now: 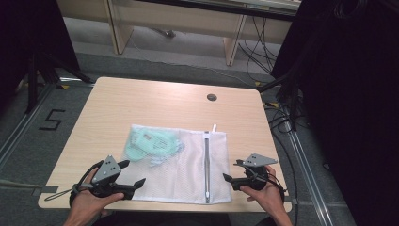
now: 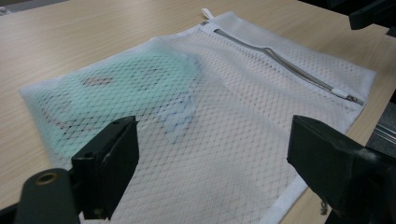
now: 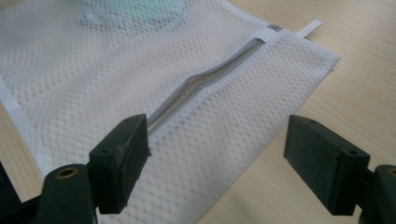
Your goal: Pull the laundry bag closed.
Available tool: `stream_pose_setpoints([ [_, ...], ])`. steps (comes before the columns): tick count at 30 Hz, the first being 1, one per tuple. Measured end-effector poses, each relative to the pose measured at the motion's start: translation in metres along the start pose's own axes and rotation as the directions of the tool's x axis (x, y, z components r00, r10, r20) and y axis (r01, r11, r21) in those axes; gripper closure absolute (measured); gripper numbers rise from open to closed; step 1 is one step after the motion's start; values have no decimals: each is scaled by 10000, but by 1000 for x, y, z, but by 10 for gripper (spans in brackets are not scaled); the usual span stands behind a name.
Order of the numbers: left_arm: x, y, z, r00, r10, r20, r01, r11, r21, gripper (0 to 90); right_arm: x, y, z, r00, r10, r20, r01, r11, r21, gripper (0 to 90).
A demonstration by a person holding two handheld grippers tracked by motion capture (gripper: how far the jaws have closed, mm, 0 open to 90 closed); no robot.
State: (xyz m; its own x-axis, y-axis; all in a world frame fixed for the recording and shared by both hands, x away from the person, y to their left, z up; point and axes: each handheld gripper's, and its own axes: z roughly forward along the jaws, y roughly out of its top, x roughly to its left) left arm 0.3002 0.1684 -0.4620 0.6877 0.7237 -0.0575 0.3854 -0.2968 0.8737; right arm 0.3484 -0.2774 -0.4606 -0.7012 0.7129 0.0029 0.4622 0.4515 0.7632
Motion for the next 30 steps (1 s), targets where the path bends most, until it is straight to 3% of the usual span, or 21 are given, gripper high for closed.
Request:
stream_pose_setpoints([
  [3, -2, 0, 1, 9999, -171, 17, 171, 9998, 55, 164, 0, 0, 0, 9999, -128, -27, 129, 9997, 206, 235],
  [4, -1, 0, 1, 10000, -13, 44, 13, 10000, 66, 165, 2, -1, 1, 10000, -1, -23, 1, 9998, 209, 235],
  [8, -3, 0, 2, 10000, -27, 50, 26, 9999, 102, 165, 0, -3, 3, 9982, -582, 163, 575, 9975, 415, 239],
  [9, -3, 0, 3, 9999, -37, 129, 36, 10000, 65, 165, 0, -3, 2, 9986, -508, 156, 499, 9971, 577, 243],
  [10, -4, 0, 4, 9998, -157, 96, 156, 9998, 91, 165, 0, -3, 3, 9983, -572, 131, 563, 9967, 586, 244],
  [11, -4, 1, 5, 9998, 60, 203, -62, 9999, 111, 164, 1, -4, 3, 9985, -556, 0, 555, 9963, 661, 234],
  [14, -7, 2, 8, 9992, 161, 368, -167, 9998, 149, 165, 2, -4, 5, 9975, -699, -67, 702, 9951, 698, 226],
  [15, -10, 1, 9, 9995, 25, 321, -30, 9999, 162, 165, 3, -3, 5, 9972, -740, -113, 746, 9940, 795, 226],
  [20, -15, 1, 17, 9984, 72, 564, -92, 9993, 349, 165, 8, -2, 6, 9990, -318, -310, 349, 9938, 1056, 222],
  [21, -16, 1, 20, 9982, 120, 580, -141, 9992, 361, 165, 5, -2, 8, 9970, -715, -290, 738, 9935, 868, 230],
  [22, -17, 2, 21, 9980, 215, 590, -241, 9987, 440, 165, 8, -2, 9, 9979, -517, -380, 543, 9961, 702, 257],
  [23, -19, 2, 23, 9977, 133, 666, -165, 9988, 463, 165, 7, 0, 7, 9951, -797, -589, 854, 9911, 1020, 282],
  [24, -20, 2, 25, 9972, 167, 722, -202, 9987, 468, 165, 9, 0, 11, 9948, -841, -571, 877, 9941, 644, 294],
  [25, -22, 2, 26, 9971, 229, 731, -270, 9981, 555, 164, 9, 3, 7, 9929, -866, -817, 953, 9893, 1106, 305],
  [26, -24, 3, 30, 9972, 223, 707, -262, 9981, 549, 163, 11, 2, 10, 9916, -1036, -774, 1103, 9900, 877, 326],
  [27, -25, 3, 30, 9970, 361, 682, -410, 9965, 726, 163, 12, 3, 9, 9887, -1146, -965, 1243, 9870, 1019, 346],
  [28, -28, 3, 33, 9970, 273, 719, -317, 9976, 612, 163, 15, 3, 12, 9872, -1143, -1115, 1256, 9870, 1001, 378],
  [30, -32, 4, 38, 9937, 567, 961, -636, 9955, 701, 163, 18, 3, 13, 9872, -1014, -1233, 1158, 9865, 1156, 404],
])
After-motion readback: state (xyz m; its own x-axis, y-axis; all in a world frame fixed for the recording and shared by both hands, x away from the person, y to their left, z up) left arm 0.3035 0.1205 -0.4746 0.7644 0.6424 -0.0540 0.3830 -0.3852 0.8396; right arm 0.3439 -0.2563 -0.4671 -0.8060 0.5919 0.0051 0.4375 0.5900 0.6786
